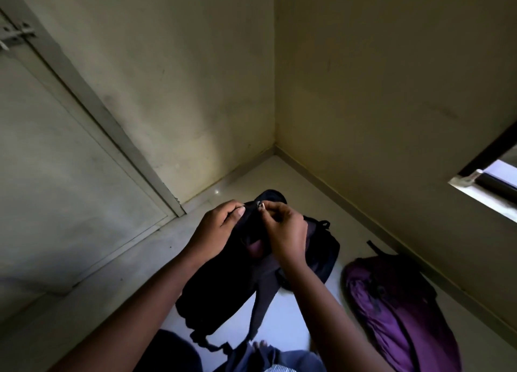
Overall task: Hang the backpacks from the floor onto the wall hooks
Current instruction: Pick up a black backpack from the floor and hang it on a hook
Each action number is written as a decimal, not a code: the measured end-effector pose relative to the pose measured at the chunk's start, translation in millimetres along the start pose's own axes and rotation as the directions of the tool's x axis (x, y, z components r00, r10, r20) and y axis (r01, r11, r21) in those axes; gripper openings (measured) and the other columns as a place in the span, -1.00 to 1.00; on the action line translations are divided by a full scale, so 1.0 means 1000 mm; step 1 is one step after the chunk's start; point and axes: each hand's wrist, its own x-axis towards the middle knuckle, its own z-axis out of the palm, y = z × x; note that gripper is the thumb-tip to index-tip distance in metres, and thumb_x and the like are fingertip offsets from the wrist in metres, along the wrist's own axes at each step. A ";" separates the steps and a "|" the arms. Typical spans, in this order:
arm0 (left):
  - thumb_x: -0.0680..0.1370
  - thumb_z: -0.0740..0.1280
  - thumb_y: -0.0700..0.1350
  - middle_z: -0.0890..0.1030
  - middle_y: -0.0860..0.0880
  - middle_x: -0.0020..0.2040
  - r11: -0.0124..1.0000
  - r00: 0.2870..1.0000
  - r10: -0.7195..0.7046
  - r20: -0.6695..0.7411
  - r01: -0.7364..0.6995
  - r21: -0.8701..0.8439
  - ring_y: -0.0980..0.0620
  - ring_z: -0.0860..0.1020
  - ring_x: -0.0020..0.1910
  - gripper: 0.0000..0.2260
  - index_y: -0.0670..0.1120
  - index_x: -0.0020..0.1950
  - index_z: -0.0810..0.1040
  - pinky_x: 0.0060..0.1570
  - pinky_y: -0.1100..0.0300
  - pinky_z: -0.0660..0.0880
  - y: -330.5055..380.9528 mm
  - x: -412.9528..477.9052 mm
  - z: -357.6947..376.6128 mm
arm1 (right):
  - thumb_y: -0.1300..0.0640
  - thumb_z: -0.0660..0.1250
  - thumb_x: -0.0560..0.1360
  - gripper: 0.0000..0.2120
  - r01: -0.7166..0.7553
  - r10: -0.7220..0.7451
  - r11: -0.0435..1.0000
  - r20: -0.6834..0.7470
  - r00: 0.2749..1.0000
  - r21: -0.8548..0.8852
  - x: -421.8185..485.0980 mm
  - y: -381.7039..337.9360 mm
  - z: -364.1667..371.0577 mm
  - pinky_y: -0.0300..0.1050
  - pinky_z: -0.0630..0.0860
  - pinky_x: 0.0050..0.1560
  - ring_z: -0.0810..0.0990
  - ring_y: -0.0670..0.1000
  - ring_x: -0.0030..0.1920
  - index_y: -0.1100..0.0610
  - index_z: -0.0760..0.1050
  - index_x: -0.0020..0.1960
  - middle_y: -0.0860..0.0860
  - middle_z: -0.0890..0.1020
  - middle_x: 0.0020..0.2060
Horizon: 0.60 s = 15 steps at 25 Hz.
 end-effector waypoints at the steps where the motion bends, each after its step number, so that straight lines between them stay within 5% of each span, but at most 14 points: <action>1: 0.60 0.18 -0.07 0.50 0.03 -0.32 1.000 1.000 -0.009 -0.011 0.009 0.003 0.14 0.45 -0.30 -0.79 -0.17 -0.04 0.52 -0.21 0.20 0.37 -0.003 0.001 -0.001 | 0.06 0.41 0.44 -0.83 0.045 -0.044 0.998 0.012 0.999 -0.049 0.003 -0.003 -0.003 -0.40 0.53 -0.10 0.61 -0.28 -0.24 0.08 0.67 0.00 0.00 0.74 -0.15; 4: 0.54 0.15 0.12 0.50 0.03 -0.28 0.991 0.999 0.028 -0.020 -0.025 0.131 0.06 0.47 -0.28 -0.71 -0.09 0.01 0.45 -0.16 0.12 0.39 -0.009 0.005 -0.006 | 0.02 0.42 0.42 -0.84 0.053 -0.046 0.994 0.077 0.996 -0.095 0.013 -0.018 -0.017 -0.09 0.62 -0.04 0.68 -0.10 -0.17 0.07 0.69 -0.06 0.02 0.74 -0.17; 7: 0.51 0.09 0.11 0.60 -0.04 0.03 0.909 0.970 0.242 0.037 -0.239 0.341 0.01 0.56 0.00 -0.62 -0.08 0.16 0.46 0.01 0.09 0.44 -0.010 0.008 -0.005 | 0.01 0.43 0.41 -0.85 0.091 -0.071 0.989 0.167 0.983 -0.115 0.012 -0.032 -0.022 -0.25 0.59 -0.19 0.67 -0.10 -0.22 0.06 0.68 -0.11 -0.02 0.73 -0.22; 9: 0.53 0.11 0.02 0.62 -0.08 0.01 0.919 0.954 0.298 -0.045 -0.274 0.284 0.00 0.57 0.00 -0.66 -0.15 0.13 0.53 -0.02 0.21 0.46 -0.008 0.004 -0.001 | -0.01 0.43 0.40 -0.87 0.104 -0.080 0.988 0.207 0.975 -0.109 0.011 -0.036 -0.021 -0.34 0.53 -0.26 0.65 -0.14 -0.24 0.03 0.69 -0.13 -0.06 0.72 -0.25; 15: 0.52 0.16 -0.03 0.64 -0.10 -0.05 0.901 0.915 0.357 -0.190 -0.283 0.330 -0.09 0.60 -0.08 -0.79 0.00 0.09 0.49 -0.08 0.09 0.54 -0.012 0.013 -0.013 | -0.06 0.42 0.40 -0.78 -0.241 0.247 0.944 0.001 0.969 -0.224 0.055 0.015 -0.039 -0.03 0.58 -0.07 0.66 0.07 -0.08 0.05 0.67 -0.06 0.06 0.71 -0.14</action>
